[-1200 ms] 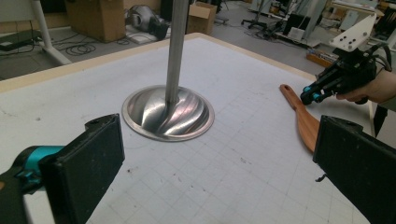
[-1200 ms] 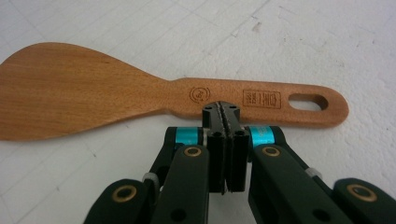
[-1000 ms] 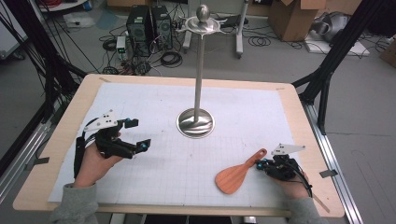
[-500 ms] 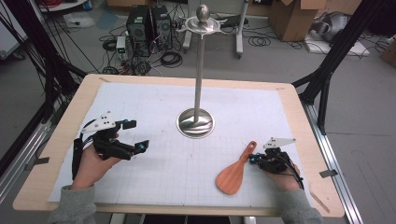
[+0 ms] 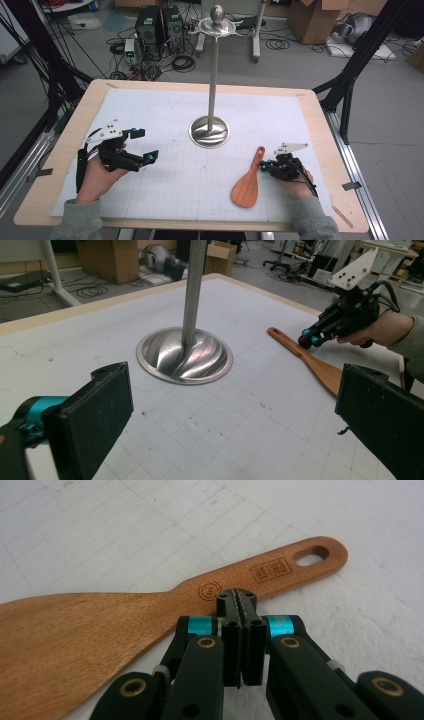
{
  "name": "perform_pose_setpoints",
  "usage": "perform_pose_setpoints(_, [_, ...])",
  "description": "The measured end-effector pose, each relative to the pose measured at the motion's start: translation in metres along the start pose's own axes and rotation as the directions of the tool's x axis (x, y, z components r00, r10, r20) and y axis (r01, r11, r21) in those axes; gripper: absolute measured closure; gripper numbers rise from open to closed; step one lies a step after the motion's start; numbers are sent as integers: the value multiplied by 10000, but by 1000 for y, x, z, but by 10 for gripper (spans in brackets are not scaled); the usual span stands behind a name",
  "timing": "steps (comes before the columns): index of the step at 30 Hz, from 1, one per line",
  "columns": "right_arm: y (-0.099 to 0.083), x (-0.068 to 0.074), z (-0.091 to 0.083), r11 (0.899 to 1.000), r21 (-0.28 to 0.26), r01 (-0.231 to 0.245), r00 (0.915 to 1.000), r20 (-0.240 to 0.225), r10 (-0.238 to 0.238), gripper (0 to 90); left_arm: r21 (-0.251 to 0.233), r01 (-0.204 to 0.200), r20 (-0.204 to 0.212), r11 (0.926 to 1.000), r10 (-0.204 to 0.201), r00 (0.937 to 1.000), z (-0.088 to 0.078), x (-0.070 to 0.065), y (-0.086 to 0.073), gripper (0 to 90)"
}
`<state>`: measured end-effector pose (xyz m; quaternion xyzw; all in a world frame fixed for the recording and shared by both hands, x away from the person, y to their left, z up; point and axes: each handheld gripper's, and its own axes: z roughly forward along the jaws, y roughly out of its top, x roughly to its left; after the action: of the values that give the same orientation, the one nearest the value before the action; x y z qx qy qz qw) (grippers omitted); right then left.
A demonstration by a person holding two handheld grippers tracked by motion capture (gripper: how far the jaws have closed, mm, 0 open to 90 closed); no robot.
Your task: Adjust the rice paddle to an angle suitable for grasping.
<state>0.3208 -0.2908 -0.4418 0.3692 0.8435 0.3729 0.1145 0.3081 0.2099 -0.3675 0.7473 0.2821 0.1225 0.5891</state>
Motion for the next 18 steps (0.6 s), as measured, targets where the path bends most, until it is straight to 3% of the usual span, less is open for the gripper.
perform_pose_setpoints(18, [23, 14, 24, 9982, 81, 601, 9971, -472, -597, 893, -47, 59, -112, 10000, -60, 9999, -7, 0, -2, 25])
